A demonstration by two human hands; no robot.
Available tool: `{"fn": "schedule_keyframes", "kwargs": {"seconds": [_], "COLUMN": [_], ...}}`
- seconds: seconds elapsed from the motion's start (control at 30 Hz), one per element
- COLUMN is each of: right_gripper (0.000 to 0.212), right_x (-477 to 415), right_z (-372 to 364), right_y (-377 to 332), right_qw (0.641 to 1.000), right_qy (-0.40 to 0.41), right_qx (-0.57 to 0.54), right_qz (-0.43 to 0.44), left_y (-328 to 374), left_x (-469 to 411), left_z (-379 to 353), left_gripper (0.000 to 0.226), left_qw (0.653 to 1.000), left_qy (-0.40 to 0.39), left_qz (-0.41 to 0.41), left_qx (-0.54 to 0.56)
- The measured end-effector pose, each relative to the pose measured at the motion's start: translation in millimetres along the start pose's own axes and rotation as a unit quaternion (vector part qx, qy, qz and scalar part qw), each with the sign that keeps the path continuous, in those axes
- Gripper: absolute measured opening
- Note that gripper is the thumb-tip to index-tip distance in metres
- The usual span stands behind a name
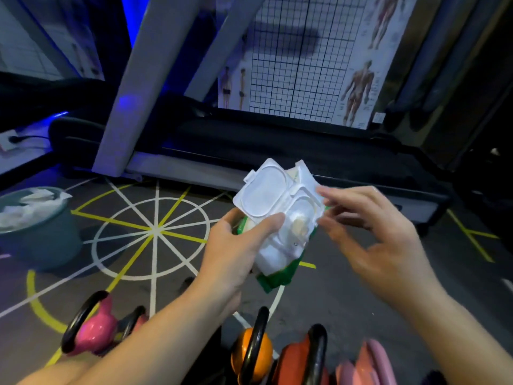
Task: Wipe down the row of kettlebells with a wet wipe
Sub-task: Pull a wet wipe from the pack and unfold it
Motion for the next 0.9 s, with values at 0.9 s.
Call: {"fn": "schedule_keyframes", "kwargs": {"seconds": [0.9], "right_gripper": [0.007], "right_x": [-9], "right_z": [-52], "right_y": [17], "right_qw": [0.930], "right_qy": [0.081], "right_qx": [-0.150], "right_qz": [-0.327], "left_y": [-5], "left_x": [-14], "left_z": [29], "left_gripper": [0.022], "left_qw": [0.997], "left_qy": [0.070], "left_qz": [0.023], "left_qx": [0.033]}}
Point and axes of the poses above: each hand's wrist, its own x-axis away from the middle knuckle, its own z-axis out of the back of the hand, y = z × x, the point moved 2 cm from there along -x, towards the middle knuckle, and after that the axes turned 9 degrees about z, right-handed, at the moved point
